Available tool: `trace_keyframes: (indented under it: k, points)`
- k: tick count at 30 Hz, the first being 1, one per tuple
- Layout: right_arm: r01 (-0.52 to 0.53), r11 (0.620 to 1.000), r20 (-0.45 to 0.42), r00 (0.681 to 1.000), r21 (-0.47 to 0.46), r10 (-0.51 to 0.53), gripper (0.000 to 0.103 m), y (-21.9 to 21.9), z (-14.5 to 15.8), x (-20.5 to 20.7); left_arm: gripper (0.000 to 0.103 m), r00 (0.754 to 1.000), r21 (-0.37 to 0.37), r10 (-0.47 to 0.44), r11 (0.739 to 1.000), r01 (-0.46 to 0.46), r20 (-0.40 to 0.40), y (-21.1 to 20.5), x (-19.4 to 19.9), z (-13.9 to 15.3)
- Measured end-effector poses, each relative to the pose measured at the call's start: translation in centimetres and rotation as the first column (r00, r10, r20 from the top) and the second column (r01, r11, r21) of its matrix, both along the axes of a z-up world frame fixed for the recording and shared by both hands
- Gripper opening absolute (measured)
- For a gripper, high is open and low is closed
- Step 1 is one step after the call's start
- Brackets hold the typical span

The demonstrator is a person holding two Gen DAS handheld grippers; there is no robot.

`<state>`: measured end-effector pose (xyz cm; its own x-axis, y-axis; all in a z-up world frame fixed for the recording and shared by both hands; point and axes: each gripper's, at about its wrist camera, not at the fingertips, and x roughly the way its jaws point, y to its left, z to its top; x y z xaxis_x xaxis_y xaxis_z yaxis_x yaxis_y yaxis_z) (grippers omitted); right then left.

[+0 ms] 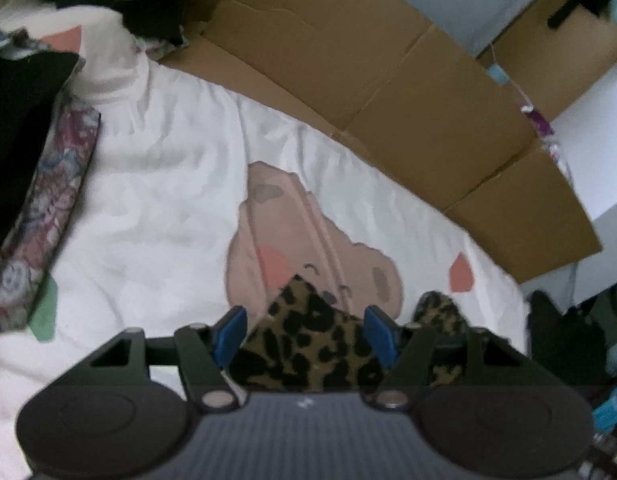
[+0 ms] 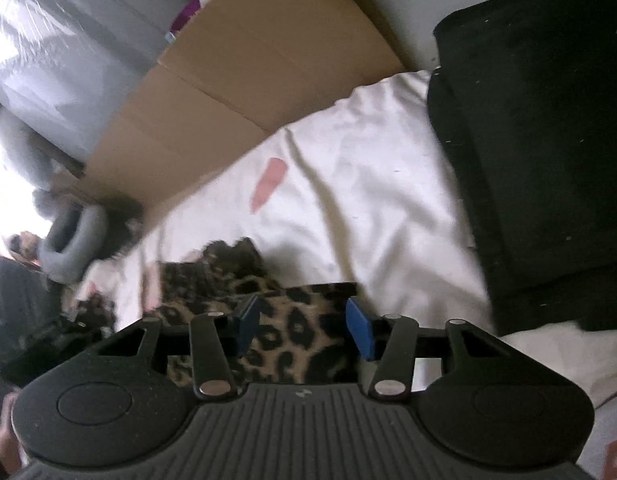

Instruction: Fold clothes

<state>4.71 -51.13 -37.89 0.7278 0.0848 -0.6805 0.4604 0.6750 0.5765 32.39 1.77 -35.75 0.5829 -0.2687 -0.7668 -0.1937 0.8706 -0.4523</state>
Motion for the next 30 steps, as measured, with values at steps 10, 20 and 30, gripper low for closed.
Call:
trace_keyframes:
  k: [10, 20, 30]
  points:
    - [-0.065, 0.994, -0.063, 0.996, -0.089, 0.06, 0.032, 1.0, -0.8, 1.2, 0.063, 0.997, 0.08, -0.07, 0.994, 0.072, -0.025, -0.4, 1.6, -2.7]
    - [-0.108, 0.983, -0.068, 0.993, -0.15, 0.098, 0.003, 1.6, 0.0, 1.9, 0.014, 0.99, 0.082, -0.135, 0.987, 0.138, -0.035, -1.4, 3.1, -4.1]
    - [-0.056, 0.98, -0.04, 0.998, -0.19, 0.05, 0.002, 1.3, 0.9, 1.5, 0.008, 0.994, 0.09, -0.103, 0.991, 0.1, 0.031, -1.4, 3.0, -3.2]
